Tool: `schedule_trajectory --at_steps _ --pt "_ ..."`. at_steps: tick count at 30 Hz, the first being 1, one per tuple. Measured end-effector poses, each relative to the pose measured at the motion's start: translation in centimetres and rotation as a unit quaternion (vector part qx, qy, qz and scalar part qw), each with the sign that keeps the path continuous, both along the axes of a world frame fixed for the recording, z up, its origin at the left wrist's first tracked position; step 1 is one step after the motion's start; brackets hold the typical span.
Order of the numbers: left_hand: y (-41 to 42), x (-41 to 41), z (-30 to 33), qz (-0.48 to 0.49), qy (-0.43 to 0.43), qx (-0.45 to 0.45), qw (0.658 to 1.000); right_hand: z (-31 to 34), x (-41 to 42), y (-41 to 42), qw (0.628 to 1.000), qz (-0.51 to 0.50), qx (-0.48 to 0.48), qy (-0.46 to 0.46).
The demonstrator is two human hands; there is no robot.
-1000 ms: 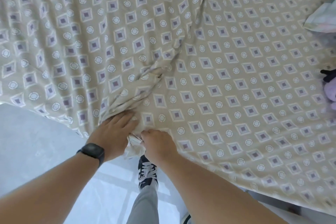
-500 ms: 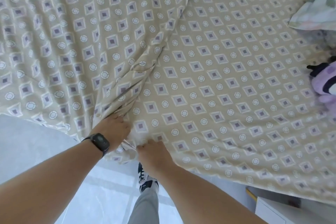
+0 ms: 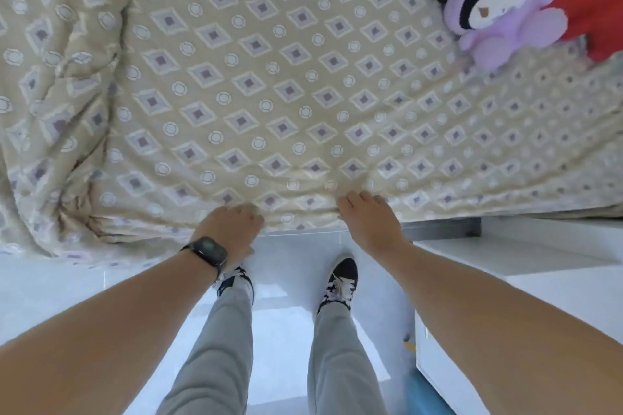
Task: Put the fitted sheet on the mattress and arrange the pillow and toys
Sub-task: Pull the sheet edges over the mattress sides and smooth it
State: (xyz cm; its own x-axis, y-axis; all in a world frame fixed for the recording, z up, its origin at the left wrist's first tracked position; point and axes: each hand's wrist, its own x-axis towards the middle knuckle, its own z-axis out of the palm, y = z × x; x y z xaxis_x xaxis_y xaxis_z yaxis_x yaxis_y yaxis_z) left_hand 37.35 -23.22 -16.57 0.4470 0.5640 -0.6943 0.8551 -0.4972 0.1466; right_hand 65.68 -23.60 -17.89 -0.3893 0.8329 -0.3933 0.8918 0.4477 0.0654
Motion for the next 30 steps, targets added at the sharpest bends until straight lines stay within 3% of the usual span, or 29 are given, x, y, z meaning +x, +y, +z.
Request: schedule_trajectory --at_steps 6,8,11,15,18,20,21,23,25,26,30 --pt "0.3 6.7 -1.0 -0.024 0.060 0.082 0.995 -0.6 2.9 0.5 0.996 0.031 -0.024 0.083" --pt "1.1 7.2 -1.0 -0.072 0.081 0.102 0.989 -1.1 2.7 -0.2 0.994 0.016 -0.041 0.105" --pt "1.1 7.7 -1.3 -0.170 0.089 0.069 0.979 -0.8 2.4 -1.3 0.985 -0.015 -0.102 0.141" --pt "0.1 8.9 -0.5 -0.186 0.124 0.032 0.974 -0.3 2.5 -0.4 0.982 -0.024 -0.126 0.138" --pt "0.8 11.8 0.0 -0.190 0.135 0.015 0.972 0.0 6.2 -0.4 0.965 -0.142 -0.098 0.199" --pt "1.0 15.3 -0.4 -0.195 0.087 0.016 0.977 -0.1 11.2 -0.9 0.919 -0.344 -0.043 0.188" --pt "1.1 17.1 -0.8 -0.191 0.052 0.029 0.980 -0.2 14.1 -0.9 0.865 -0.466 -0.025 0.185" --pt "1.8 21.9 -1.1 -0.137 -0.035 0.036 0.989 -0.2 19.7 -0.8 0.695 -0.685 -0.045 0.215" --pt "2.7 27.9 -1.6 -0.081 -0.083 0.013 0.993 -0.3 25.1 -0.3 0.583 -0.774 -0.058 0.238" --pt "3.0 30.7 -1.7 -0.062 -0.104 0.007 0.993 -0.1 27.1 0.2 0.571 -0.782 -0.074 0.240" --pt "3.7 39.0 -2.2 0.019 -0.095 -0.036 0.995 -0.7 31.0 0.6 0.606 -0.754 -0.103 0.232"
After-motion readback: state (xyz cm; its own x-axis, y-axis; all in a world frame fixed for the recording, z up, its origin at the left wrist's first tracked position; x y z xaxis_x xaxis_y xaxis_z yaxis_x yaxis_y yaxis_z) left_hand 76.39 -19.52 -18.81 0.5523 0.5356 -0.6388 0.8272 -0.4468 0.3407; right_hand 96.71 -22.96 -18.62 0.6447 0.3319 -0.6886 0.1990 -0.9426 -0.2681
